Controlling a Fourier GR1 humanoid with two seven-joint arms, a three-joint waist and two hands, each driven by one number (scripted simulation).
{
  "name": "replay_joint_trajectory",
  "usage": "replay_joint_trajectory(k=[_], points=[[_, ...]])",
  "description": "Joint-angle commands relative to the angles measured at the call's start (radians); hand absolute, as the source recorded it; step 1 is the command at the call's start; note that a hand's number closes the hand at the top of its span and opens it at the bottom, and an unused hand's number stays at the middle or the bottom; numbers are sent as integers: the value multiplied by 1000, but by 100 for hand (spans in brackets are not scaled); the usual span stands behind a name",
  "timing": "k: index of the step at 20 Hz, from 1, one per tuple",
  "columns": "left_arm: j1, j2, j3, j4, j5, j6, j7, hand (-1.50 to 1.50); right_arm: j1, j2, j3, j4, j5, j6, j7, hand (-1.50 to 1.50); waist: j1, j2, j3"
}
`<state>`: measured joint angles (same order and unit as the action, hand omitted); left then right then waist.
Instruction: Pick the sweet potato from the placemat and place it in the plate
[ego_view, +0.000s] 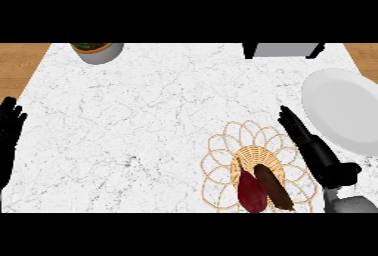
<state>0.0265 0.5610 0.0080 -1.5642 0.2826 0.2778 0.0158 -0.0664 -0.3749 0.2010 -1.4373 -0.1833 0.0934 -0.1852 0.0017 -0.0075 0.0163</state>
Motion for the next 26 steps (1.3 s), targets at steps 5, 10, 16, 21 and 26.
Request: replay_joint_trajectory(k=[5, 10, 16, 21, 26], points=[[58, 19, -68, 61, -165, -26, -136, 0, 30, 173, 39, -287, -192, 3, 109, -150, -24, 2, -19], [127, -17, -134, 20, -192, -15, -125, 0, 164, 164, -5, -385, 165, -314, -140, -150, -53, -8, -17], [130, -22, -97, 85, -199, -35, -198, 0, 514, 257, 79, -597, 153, -348, -380, -150, -31, 2, -17], [83, -37, -114, 58, -224, -52, -150, 0, 655, 78, 107, -717, 243, -255, -289, -150, -15, 4, -17], [60, -37, -112, 104, -234, -60, -157, 0, 680, -85, 38, -797, 405, -242, -86, -150, -13, 8, -19]])
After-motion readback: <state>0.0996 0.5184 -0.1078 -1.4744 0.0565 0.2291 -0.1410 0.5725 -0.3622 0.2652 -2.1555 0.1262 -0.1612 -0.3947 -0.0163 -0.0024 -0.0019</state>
